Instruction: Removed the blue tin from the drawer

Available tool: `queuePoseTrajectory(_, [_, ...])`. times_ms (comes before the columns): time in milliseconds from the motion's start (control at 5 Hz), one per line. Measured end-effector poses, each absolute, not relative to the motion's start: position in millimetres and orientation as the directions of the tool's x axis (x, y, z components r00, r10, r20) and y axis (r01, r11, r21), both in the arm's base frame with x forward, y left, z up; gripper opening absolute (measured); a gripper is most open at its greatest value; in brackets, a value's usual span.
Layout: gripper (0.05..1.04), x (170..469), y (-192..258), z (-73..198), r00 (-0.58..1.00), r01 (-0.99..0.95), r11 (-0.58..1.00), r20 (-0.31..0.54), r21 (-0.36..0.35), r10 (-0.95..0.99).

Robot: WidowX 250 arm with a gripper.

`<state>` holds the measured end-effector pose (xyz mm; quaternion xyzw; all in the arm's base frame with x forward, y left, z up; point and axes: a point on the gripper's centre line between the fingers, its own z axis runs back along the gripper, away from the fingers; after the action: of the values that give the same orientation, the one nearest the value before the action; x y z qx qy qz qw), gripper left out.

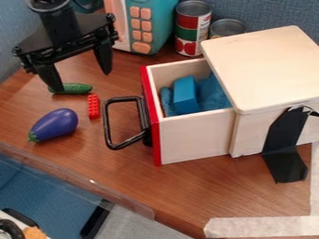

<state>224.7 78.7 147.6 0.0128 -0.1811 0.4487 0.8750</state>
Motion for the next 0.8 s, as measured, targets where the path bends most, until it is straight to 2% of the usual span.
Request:
queuePoseTrajectory(400, [1.000,229,67,137,0.550,-0.788,0.603,0.296,-0.123,0.781])
queuePoseTrajectory(800, [1.000,255,47,130,0.565,-0.781,0.612,0.278,-0.126,0.777])
